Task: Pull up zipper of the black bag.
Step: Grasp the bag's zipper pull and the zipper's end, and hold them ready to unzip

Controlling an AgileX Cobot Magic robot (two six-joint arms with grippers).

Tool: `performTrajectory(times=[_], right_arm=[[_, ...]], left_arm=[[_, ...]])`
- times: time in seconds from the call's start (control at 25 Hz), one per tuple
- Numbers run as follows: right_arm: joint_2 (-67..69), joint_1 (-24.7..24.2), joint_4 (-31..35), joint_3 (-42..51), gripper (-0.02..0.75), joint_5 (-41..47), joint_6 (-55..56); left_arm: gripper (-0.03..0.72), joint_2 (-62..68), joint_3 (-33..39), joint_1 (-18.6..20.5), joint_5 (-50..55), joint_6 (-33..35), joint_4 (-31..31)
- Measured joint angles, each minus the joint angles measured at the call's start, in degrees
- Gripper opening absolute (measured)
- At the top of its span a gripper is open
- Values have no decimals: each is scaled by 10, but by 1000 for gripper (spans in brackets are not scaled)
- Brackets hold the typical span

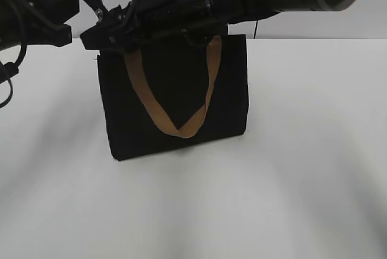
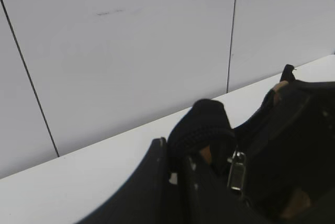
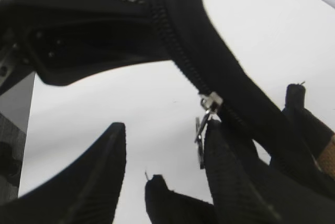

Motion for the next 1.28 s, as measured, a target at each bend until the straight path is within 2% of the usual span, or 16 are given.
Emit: performTrajectory(times=[0.12, 0.2, 0.4, 0.44, 0.6, 0.76, 1.08, 1.28], right_arm=[[0, 0, 18, 0, 351, -13, 1], [0, 0, 18, 0, 289, -14, 4], [0, 0, -18, 0, 25, -16, 39], [0, 0, -36, 0, 4, -16, 51], [0, 0, -95, 0, -3, -16, 111], [-16, -1, -124, -1, -6, -9, 127], [-40, -8, -132, -1, -10, -12, 136], [-40, -32, -136, -1, -11, -11, 150]], left_arm=[[27, 0, 0, 0, 0, 0, 0], [27, 0, 0, 0, 0, 0, 0], [27, 0, 0, 0, 1, 0, 1], [27, 0, 0, 0, 2, 0, 1], [27, 0, 0, 0, 25, 0, 2], [27, 0, 0, 0, 68, 0, 2], [27, 0, 0, 23, 156, 0, -24], [27, 0, 0, 27, 185, 0, -31]])
